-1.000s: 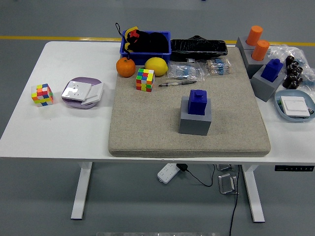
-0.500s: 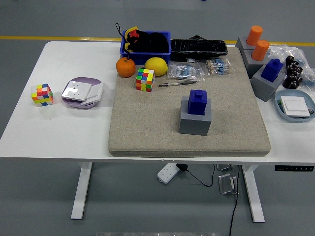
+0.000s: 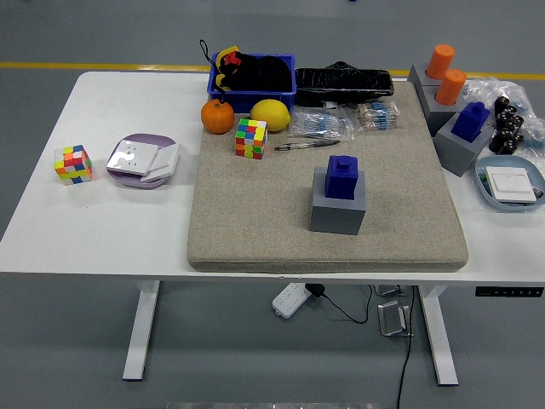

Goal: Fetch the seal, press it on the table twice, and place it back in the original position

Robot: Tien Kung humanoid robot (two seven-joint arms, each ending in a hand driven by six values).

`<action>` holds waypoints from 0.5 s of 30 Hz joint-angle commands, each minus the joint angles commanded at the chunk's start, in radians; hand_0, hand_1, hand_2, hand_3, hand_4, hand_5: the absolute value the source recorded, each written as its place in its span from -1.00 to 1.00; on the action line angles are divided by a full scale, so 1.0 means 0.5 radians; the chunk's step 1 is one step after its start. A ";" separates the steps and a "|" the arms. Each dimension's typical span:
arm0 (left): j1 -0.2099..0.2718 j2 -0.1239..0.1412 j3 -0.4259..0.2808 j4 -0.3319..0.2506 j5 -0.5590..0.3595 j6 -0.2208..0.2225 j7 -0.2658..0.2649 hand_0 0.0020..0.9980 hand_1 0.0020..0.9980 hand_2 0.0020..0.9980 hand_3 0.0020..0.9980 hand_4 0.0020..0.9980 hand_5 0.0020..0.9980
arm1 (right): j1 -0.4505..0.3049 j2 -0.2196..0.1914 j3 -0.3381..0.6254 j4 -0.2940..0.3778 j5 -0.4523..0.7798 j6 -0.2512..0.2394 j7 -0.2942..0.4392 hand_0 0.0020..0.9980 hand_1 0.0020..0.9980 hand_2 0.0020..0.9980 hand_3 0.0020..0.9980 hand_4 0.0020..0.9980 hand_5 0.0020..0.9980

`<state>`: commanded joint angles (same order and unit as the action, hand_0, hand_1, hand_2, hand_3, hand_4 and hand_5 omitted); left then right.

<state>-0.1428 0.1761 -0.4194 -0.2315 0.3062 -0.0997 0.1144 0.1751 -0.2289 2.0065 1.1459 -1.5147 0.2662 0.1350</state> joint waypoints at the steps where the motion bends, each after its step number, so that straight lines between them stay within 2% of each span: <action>1: 0.001 0.000 0.001 0.000 -0.001 0.000 0.000 0.63 0.63 0.58 0.67 0.59 -0.21 | -0.001 0.000 0.000 0.000 -0.001 0.000 0.000 0.64 0.44 0.42 0.30 0.66 -0.57; 15: 0.003 -0.002 0.001 0.000 -0.003 -0.002 0.000 0.63 0.63 0.58 0.67 0.59 -0.21 | -0.004 -0.005 0.007 0.003 -0.001 -0.001 -0.007 0.63 0.43 0.41 0.29 0.64 -0.56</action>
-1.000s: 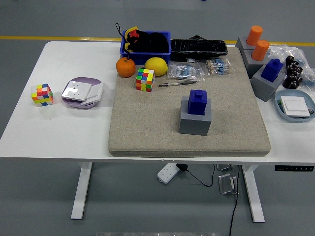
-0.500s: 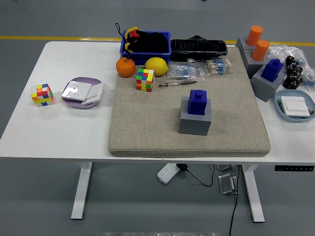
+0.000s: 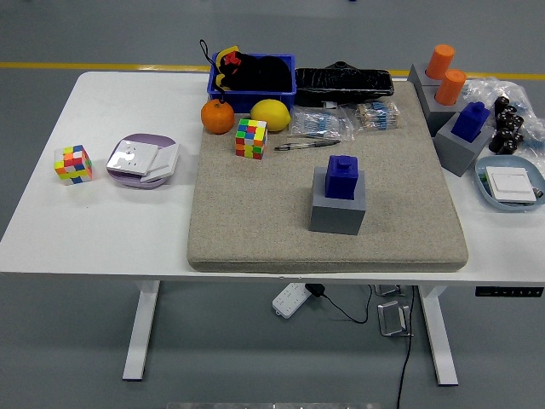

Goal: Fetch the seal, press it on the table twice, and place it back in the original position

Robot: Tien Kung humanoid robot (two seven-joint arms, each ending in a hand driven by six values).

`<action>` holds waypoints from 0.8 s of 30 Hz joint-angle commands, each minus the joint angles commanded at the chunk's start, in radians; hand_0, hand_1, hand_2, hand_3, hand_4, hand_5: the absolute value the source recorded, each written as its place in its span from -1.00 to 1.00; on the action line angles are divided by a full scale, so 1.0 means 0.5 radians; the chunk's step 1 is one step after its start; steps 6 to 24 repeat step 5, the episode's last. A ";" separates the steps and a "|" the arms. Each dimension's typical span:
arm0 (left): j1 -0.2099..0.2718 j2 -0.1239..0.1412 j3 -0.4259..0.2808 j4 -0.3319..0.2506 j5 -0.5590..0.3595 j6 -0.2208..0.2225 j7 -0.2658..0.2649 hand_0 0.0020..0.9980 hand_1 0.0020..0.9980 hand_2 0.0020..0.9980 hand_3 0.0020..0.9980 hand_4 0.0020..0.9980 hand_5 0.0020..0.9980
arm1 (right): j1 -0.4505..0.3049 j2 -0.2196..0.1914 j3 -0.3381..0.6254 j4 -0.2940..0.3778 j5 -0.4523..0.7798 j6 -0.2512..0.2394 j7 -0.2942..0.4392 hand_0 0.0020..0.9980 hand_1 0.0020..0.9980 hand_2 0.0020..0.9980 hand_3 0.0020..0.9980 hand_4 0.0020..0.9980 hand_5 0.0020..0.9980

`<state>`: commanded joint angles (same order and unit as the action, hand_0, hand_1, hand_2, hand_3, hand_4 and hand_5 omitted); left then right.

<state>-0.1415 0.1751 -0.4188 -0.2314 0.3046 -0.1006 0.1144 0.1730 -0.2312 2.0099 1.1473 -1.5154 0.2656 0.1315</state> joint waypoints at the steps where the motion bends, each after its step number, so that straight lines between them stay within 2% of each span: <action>1: 0.000 0.000 0.000 0.000 -0.001 0.000 0.000 0.63 0.63 0.58 0.67 0.59 -0.21 | 0.001 0.000 0.000 0.000 0.000 0.000 0.000 0.63 0.43 0.41 0.29 0.64 -0.56; 24: -0.002 0.001 -0.001 0.000 0.001 0.002 0.001 0.63 0.63 0.58 0.67 0.59 -0.21 | 0.005 -0.002 0.012 -0.001 -0.003 0.000 -0.001 0.63 0.43 0.41 0.29 0.64 -0.56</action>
